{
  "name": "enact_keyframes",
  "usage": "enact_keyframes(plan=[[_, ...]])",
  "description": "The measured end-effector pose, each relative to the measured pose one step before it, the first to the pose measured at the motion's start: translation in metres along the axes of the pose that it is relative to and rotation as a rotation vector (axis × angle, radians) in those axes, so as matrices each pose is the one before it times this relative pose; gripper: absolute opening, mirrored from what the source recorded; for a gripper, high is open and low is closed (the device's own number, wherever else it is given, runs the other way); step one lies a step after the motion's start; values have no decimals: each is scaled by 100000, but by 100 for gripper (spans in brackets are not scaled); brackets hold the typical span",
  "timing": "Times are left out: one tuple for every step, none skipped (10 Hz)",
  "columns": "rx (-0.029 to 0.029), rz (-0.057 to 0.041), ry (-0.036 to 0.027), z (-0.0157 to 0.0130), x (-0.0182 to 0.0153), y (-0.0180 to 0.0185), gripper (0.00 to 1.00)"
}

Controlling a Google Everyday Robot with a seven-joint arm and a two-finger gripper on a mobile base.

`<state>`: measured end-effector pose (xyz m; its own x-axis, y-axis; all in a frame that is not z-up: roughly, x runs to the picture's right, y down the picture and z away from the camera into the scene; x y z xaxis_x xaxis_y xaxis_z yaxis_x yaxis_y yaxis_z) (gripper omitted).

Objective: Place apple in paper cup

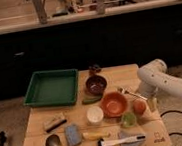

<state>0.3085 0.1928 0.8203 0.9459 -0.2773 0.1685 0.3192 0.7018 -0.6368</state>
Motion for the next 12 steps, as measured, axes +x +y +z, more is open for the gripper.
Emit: enact_keyframes(plan=[[-397, -446, -334, 192, 69, -55, 80], [887, -1095, -2468, -104, -315, 162, 80], [2293, -1323, -2695, -432, -542, 354, 80], [1210, -1220, -1485, -55, -565, -63, 80], [1041, -1430, -1414, 39, -393, 137, 80], [-122, -442, -1340, 196, -206, 395, 80], [135, -777, -1415, 188, -317, 212, 80], [-433, -616, -1134, 427, -279, 118, 80], [-130, -332, -1030, 345, -223, -93, 80], [-403, -402, -769, 380, -185, 92, 77], [-413, -261, -389, 329, -79, 238, 70], [-199, -260, -176, 202, 26, 144, 58]])
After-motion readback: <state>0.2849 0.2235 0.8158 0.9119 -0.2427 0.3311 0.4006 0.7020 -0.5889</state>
